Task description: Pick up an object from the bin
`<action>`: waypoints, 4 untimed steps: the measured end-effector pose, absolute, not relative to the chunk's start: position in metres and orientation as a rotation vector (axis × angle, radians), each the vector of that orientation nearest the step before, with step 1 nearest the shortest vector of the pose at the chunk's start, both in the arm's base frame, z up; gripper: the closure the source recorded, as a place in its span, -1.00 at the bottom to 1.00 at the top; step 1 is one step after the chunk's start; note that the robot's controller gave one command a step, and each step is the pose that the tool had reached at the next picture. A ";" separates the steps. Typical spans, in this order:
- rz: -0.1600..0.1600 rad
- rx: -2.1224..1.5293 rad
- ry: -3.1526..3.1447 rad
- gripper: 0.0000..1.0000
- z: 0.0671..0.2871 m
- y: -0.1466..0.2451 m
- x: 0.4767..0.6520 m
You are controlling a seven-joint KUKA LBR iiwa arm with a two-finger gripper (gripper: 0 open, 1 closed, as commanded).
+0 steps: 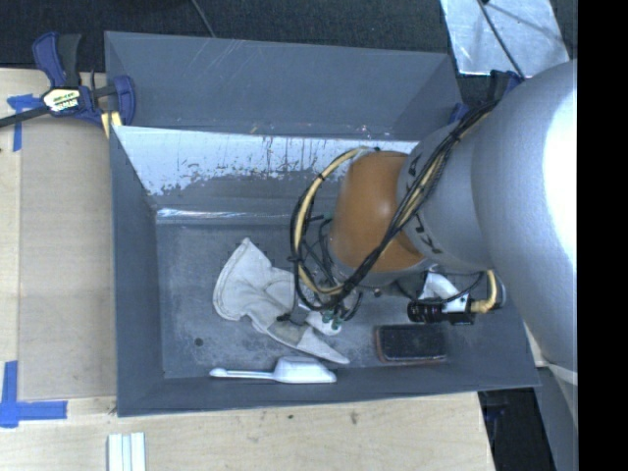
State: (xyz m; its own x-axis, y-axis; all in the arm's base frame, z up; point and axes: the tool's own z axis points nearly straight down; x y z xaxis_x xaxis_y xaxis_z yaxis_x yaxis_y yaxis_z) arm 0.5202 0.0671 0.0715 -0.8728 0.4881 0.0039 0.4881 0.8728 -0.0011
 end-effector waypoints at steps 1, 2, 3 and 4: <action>0.000 -0.792 -3.038 1.00 0.074 0.067 0.520; 0.003 -0.791 -3.034 1.00 0.085 0.066 0.519; 0.004 -0.790 -3.035 1.00 0.108 0.066 0.519; -0.001 -0.792 -3.042 1.00 0.124 0.066 0.521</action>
Offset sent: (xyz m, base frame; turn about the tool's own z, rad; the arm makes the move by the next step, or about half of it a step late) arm 0.0002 0.0001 0.1003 0.0000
